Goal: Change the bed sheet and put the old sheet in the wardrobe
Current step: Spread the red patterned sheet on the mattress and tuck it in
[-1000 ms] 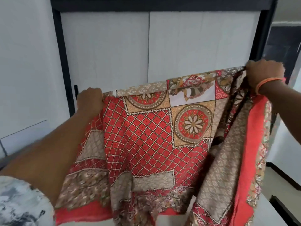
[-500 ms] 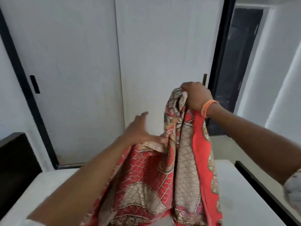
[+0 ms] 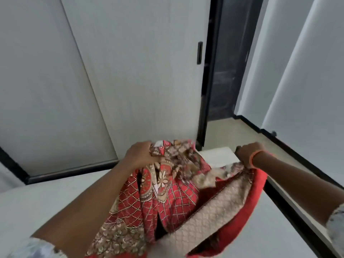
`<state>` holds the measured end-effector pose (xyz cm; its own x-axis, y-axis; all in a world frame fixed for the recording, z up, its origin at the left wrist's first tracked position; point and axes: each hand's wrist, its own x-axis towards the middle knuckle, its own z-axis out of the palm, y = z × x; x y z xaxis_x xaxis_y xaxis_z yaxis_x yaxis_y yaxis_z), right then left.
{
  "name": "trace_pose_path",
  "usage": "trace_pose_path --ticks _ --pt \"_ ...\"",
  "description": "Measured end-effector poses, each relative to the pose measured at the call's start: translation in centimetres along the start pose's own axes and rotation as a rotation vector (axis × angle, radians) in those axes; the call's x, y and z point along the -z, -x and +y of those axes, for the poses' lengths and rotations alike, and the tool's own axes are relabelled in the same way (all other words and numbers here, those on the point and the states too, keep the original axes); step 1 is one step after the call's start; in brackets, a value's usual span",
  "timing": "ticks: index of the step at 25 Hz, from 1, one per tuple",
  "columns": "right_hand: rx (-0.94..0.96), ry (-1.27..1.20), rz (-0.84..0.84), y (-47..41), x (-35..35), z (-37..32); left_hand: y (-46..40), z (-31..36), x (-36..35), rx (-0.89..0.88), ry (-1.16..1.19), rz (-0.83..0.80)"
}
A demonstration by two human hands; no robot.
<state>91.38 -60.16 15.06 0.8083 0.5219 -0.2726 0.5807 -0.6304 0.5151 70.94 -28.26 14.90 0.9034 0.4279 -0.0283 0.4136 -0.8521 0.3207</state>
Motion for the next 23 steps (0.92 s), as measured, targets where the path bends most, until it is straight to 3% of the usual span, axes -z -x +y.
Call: trace_pose_path --ticks 2,4,8,10,13,15,17,21,23 --pt "-0.123 -0.137 -0.019 -4.0 -4.6 3.2 -3.2 2.6 -3.2 -0.072 -0.249 -0.141" --pt "-0.250 -0.350 -0.027 -8.9 -8.2 6.5 -6.5 4.9 -6.1 -0.071 -0.392 -0.135" --pt "-0.468 -1.293 -0.041 -18.0 -7.4 11.7 -11.3 5.8 -5.3 0.162 -0.396 0.066" --pt "-0.424 -1.840 0.035 -24.8 -4.3 15.6 -13.4 4.8 -1.0 0.296 -0.419 0.236" --pt "-0.097 -2.382 0.400 -33.5 2.8 22.2 -14.2 3.9 7.2 0.438 -0.356 0.432" --pt "0.124 -2.491 0.620 -34.4 8.6 25.6 -13.4 3.4 10.6 0.473 -0.323 0.503" --pt "0.162 -2.373 0.774 -30.5 12.8 27.0 -11.8 2.9 11.5 0.466 -0.305 0.546" --pt "0.067 -2.176 0.775 -26.2 8.9 27.1 -7.5 2.1 9.6 0.441 -0.215 0.494" --pt "-0.161 -1.895 0.768 -21.1 4.1 24.3 -5.2 1.6 8.0 0.388 -0.165 0.448"
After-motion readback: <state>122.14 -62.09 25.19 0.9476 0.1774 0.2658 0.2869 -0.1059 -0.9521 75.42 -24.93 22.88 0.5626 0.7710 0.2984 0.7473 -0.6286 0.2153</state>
